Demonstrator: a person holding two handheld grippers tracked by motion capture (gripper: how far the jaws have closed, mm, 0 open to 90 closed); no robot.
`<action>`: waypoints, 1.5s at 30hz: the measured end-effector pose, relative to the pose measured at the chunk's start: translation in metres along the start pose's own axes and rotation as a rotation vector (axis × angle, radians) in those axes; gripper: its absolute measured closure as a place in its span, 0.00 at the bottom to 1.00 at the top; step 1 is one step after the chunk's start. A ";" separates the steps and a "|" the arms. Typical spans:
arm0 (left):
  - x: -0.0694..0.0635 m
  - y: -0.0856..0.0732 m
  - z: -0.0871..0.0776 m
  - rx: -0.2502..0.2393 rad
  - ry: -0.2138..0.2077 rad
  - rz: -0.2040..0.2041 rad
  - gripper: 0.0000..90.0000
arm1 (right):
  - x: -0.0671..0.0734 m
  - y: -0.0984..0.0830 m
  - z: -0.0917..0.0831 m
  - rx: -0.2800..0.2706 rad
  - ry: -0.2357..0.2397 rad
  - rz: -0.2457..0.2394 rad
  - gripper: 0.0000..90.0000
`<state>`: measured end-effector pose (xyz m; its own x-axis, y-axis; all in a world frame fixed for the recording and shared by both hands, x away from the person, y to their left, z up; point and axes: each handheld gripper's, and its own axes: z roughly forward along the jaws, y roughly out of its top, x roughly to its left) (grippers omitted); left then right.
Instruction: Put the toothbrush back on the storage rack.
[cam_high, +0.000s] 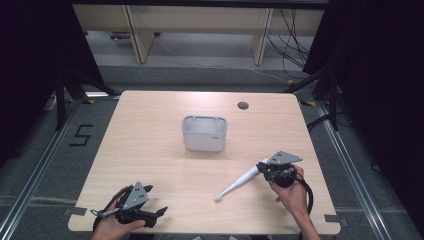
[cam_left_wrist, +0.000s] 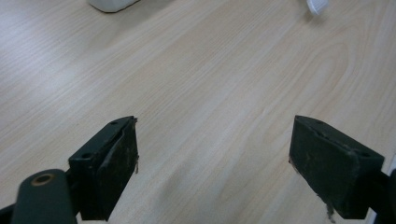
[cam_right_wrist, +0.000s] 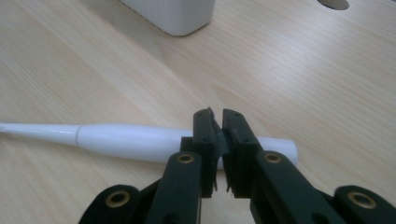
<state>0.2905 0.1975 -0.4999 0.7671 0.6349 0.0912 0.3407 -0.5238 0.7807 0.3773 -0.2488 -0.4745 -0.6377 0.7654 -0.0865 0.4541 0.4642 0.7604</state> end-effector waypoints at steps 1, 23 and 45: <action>0.000 0.000 0.000 0.001 -0.004 0.001 0.17 | -0.002 0.000 0.003 -0.002 -0.004 -0.016 0.96; -0.001 0.000 0.000 0.003 -0.003 0.005 0.17 | -0.021 0.007 0.035 0.095 -0.017 -0.012 0.99; -0.002 0.001 -0.002 0.004 0.001 0.001 0.17 | -0.009 -0.004 0.014 0.144 0.015 -0.008 0.98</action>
<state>0.2884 0.1970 -0.4987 0.7667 0.6353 0.0926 0.3421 -0.5263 0.7784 0.3901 -0.2505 -0.4857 -0.6503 0.7552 -0.0821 0.5328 0.5305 0.6593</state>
